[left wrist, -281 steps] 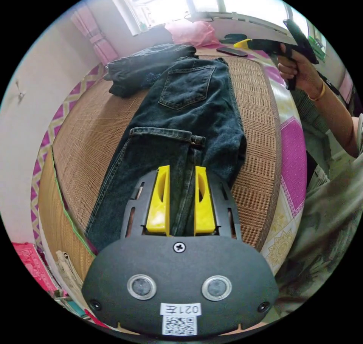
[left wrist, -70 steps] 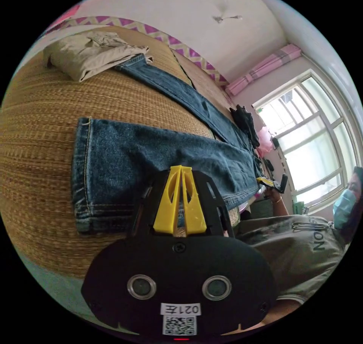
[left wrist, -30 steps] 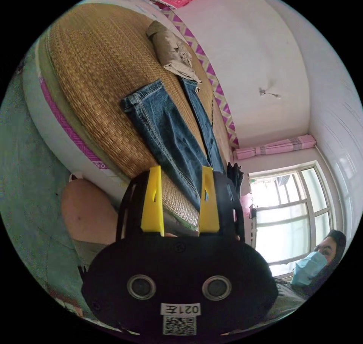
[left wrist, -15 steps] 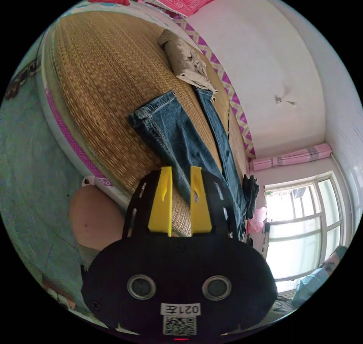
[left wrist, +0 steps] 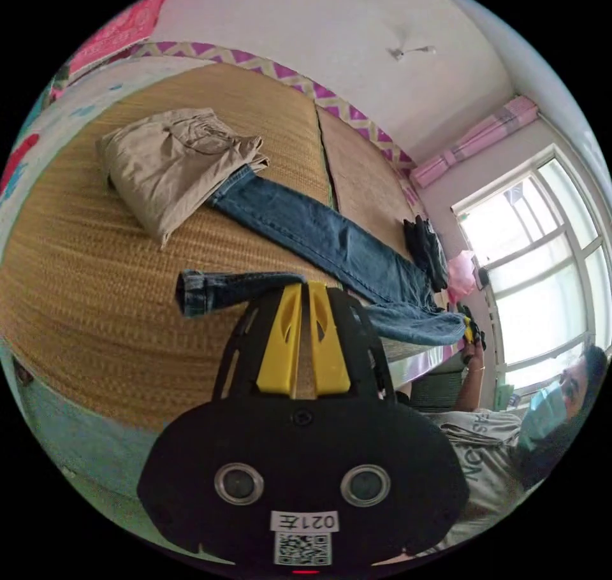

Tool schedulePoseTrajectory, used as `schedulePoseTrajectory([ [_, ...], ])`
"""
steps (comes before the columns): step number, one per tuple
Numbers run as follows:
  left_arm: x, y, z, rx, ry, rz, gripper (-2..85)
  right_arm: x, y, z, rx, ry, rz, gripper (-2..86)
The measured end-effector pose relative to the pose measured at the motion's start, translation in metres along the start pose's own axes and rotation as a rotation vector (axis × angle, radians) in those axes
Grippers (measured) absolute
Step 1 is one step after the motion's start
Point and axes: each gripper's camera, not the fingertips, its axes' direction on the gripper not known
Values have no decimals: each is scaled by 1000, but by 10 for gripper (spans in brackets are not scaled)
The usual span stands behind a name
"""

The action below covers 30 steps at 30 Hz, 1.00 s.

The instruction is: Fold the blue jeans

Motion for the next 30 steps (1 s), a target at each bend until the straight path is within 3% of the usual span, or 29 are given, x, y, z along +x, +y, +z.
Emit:
schedulePoseTrajectory([
  [6, -26, -139, 231, -174, -113, -38, -9, 34, -128, 78, -62, 105, 47, 34],
  [12, -91, -155, 436, -267, -169, -149, -8, 106, -189, 131, -120, 160, 154, 47],
  [17, -129, -121, 487, -293, -91, -96, 3, 89, -180, 122, -122, 77, 68, 57],
  [21, -184, -71, 475, -262, 7, -94, 42, 44, -151, 96, -71, -24, -86, 29],
  [24, -200, -28, 439, -100, -42, -111, 51, -16, -115, 119, -192, 68, -349, 0],
  [26, -177, 1, 428, 5, 26, 9, 44, -51, -84, 150, -267, 147, -517, -5],
  [28, -149, 26, 443, -13, 194, 152, 32, -92, -39, 205, -350, 258, -734, -8],
  [30, -127, 54, 490, -219, 255, 254, 13, -117, -3, 253, -406, 344, -881, -9],
])
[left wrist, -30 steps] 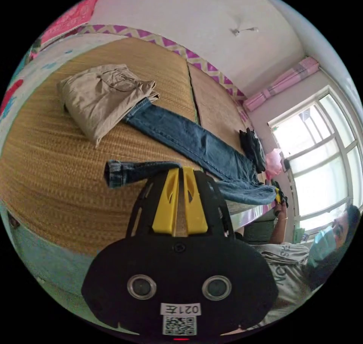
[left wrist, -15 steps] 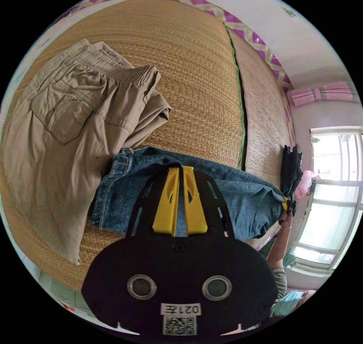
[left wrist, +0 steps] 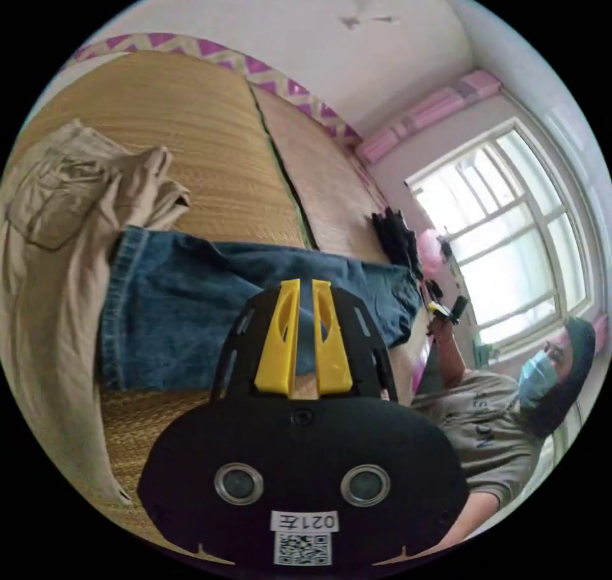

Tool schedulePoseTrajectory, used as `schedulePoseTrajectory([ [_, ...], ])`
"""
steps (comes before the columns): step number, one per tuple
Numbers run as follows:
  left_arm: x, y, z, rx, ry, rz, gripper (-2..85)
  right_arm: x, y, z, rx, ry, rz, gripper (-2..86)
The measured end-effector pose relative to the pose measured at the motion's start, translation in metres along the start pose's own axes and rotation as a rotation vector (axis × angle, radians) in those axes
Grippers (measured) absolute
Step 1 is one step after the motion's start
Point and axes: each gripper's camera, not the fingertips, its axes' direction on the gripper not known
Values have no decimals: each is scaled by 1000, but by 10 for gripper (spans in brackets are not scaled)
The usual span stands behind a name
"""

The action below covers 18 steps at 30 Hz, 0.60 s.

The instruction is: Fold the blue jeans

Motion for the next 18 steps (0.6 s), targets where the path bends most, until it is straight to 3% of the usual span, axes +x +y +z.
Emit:
schedulePoseTrajectory([
  [2, -16, 16, 40, -208, -166, -53, 0, -35, -14, 45, -115, 86, -78, -9],
  [4, -47, 39, 20, -119, -67, -107, -6, -58, -12, 110, -406, 190, -96, -8],
  [6, -98, 68, -16, -74, 47, -213, -8, -74, -7, 109, -347, 240, -117, -7],
  [10, -146, 110, -96, 21, 25, -281, -9, -92, -4, 112, -453, 239, -109, -7],
  [13, -176, 151, -182, 197, -46, -339, -7, -97, 1, 108, -395, 244, -66, -7],
  [15, -194, 189, -241, 385, 21, -384, -3, -100, 4, 102, -352, 258, -45, -7],
  [18, -204, 228, -291, 503, 17, -518, 40, -99, 13, 74, -212, 202, 68, -8],
])
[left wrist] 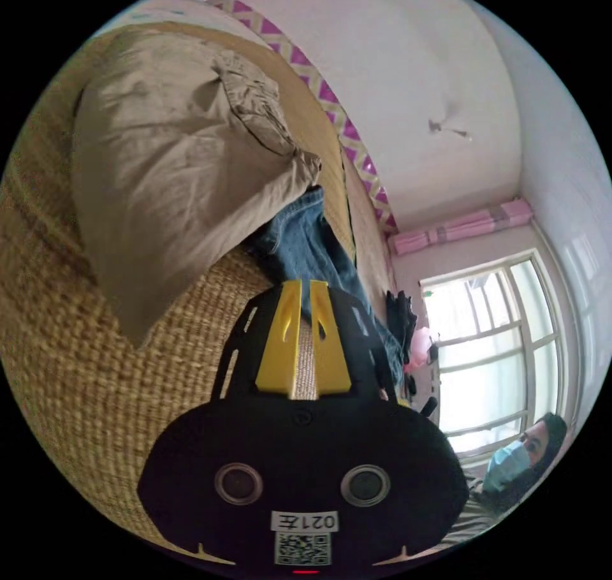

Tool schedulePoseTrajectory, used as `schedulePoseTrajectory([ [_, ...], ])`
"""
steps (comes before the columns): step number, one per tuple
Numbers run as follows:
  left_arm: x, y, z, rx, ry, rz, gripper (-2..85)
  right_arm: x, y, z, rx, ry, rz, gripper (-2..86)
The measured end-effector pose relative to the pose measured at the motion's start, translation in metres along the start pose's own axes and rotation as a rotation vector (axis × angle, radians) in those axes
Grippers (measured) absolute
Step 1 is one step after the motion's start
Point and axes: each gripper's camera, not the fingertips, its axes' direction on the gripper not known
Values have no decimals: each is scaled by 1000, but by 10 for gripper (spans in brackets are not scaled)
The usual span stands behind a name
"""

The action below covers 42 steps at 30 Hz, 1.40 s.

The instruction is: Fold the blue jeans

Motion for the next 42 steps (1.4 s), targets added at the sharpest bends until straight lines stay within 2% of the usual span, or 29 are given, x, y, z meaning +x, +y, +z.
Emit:
schedulePoseTrajectory([
  [3, 6, -10, -32, 20, -46, -46, 134, 16, 27, -29, 164, -180, 158, -7],
  [5, 18, -22, -46, 33, -71, -49, 143, 20, 40, -39, 197, -239, 208, -7],
  [13, 99, -108, -68, 93, -219, -34, 108, 11, 78, -66, 280, -278, 308, -7],
  [17, 160, -126, -74, 168, -274, -11, 42, 7, 85, -62, 295, -301, 330, -7],
  [22, 227, -112, -105, 273, -38, 1, -4, 0, 95, -55, 318, -257, 327, -7],
  [25, 365, -102, -125, 291, -42, 146, -8, -23, 90, -50, 276, -199, 180, -6],
  [29, 659, -31, -118, 332, -137, 540, -7, -73, 81, -32, 186, 4, -32, -6],
  [30, 747, 6, -98, 329, -161, 667, -6, -85, 77, -26, 161, 56, -58, -6],
  [31, 789, 27, -84, 324, -172, 729, -5, -94, 73, -22, 150, 107, -68, -6],
  [33, 939, 118, -14, 318, -229, 950, 2, -102, 68, -15, 131, 178, -49, -6],
  [34, 971, 142, 7, 315, -234, 992, 6, -106, 65, -10, 110, 203, -48, -6],
  [36, 1073, 227, 114, 230, -234, 1110, 18, -109, 62, -5, 89, 214, -52, -6],
  [37, 1092, 246, 146, 191, -241, 1130, 21, -108, 61, -3, 83, 222, -40, -6],
  [39, 1144, 322, 282, 52, -297, 1199, 14, -106, 60, -2, 75, 207, -30, -6],
  [40, 1152, 342, 319, 17, -329, 1224, 11, -103, 60, -1, 73, 191, -27, -6],
  [42, 1156, 417, 466, -111, -546, 1307, 2, -99, 60, -1, 76, 169, -17, -7],
])
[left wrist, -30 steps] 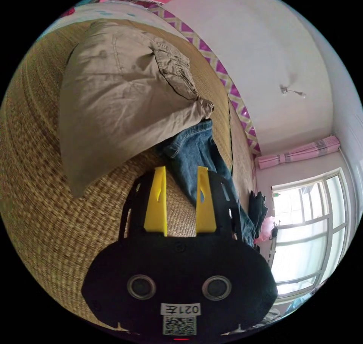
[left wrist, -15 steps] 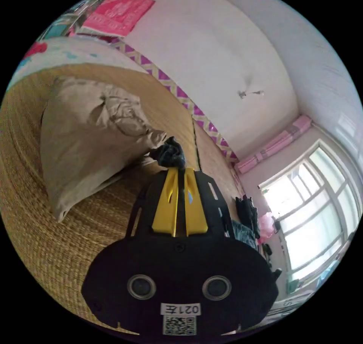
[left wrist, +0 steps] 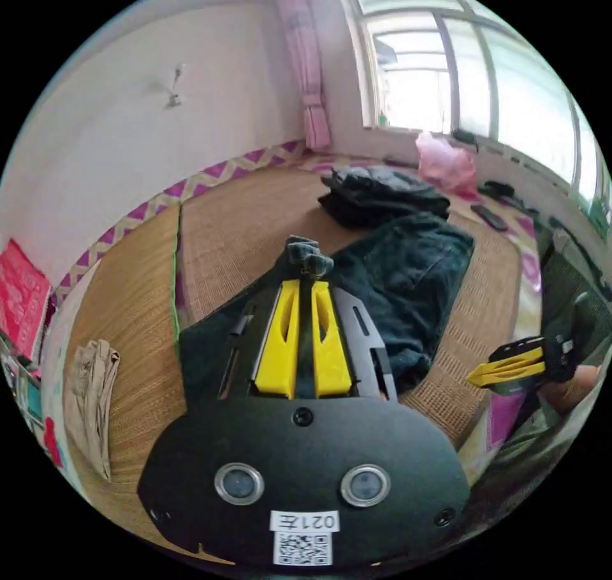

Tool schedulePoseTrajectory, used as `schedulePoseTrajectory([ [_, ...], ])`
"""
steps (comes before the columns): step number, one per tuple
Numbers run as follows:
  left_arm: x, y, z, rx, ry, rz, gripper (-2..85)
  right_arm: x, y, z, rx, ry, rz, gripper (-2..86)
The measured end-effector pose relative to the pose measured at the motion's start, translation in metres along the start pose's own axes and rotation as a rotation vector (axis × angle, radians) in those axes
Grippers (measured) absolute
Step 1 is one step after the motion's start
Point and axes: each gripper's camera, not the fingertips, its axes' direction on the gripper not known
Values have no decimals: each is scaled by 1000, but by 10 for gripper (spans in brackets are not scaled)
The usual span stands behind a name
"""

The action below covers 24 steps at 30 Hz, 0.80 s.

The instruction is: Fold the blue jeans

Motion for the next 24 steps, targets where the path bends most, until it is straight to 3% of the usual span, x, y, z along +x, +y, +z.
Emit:
schedulePoseTrajectory([
  [2, 60, -6, 60, -79, -68, 51, -2, 4, 2, 0, 6, -19, 9, -7],
  [10, 164, -83, 44, 148, -169, 54, 9, 35, 22, -4, 72, -99, 87, -5],
  [12, 188, -110, 104, -45, -80, 108, 29, 47, 30, -7, 104, -120, 128, -3],
  [16, 194, -140, 104, -8, -42, 71, 41, 114, 74, -35, 281, -200, 408, 16],
  [18, 177, -150, 127, -104, 136, 30, 50, 156, 100, -49, 351, -149, 595, 60],
  [21, 133, -148, 142, -113, 346, -118, 53, 221, 129, -54, 370, -94, 812, 117],
  [24, 107, -141, 148, -49, 456, -192, 53, 276, 153, -34, 408, -249, 1039, 134],
])
